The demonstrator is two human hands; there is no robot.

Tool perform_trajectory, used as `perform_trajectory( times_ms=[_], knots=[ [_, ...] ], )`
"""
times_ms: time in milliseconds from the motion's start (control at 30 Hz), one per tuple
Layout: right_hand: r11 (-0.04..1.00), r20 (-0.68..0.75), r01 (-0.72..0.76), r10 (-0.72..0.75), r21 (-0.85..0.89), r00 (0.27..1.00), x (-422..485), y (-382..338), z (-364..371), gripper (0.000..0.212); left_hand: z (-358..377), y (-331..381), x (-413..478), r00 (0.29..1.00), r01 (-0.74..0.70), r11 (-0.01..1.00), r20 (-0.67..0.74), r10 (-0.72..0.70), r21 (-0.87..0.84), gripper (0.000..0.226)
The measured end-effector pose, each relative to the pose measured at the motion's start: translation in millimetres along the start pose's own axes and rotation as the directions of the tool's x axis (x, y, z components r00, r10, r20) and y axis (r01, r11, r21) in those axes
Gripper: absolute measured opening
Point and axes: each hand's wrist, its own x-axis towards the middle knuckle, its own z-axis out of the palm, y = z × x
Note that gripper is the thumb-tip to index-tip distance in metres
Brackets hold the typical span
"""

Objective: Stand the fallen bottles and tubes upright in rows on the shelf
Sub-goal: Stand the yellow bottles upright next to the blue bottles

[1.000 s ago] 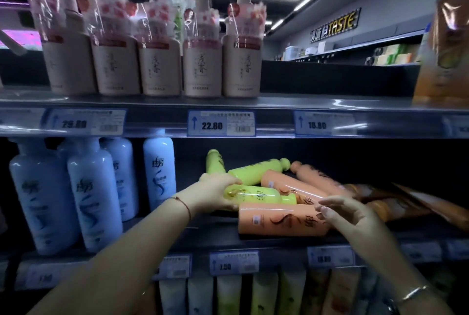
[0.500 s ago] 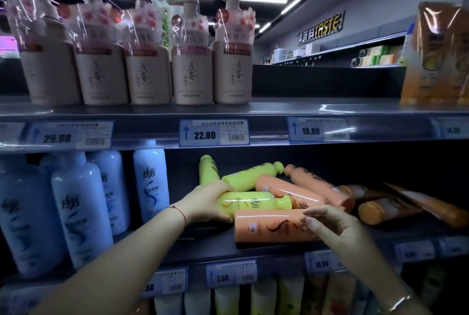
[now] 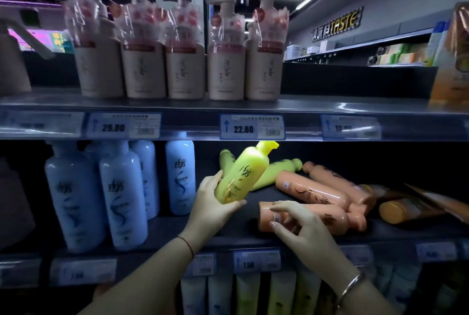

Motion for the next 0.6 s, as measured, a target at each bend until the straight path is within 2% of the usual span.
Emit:
perform_trajectory(
  times_ms=[167, 300, 600],
  knots=[
    [0.998, -0.06, -0.027, 0.024, -0.062, 0.998, 7.0, 5.3, 7.7, 0.028, -16.9, -1.6, -15.0, 0.994, 0.056, 0.987, -0.09, -0.07, -0.151, 0.06],
    [0.995, -0.09, -0.05, 0.042, -0.088, 0.995, 10.4, 7.5, 7.8, 0.023, -29.8, -2.8, -23.1, 0.989, 0.107, 0.962, -0.073, -0.13, -0.252, 0.06],
    [0.991, -0.026, -0.13, 0.129, -0.039, 0.991, 57.1, -21.5, 5.4, 0.016, -46.9, -16.5, -30.4, 0.967, 0.144, 0.953, -0.167, -0.193, -0.268, 0.059]
  ],
)
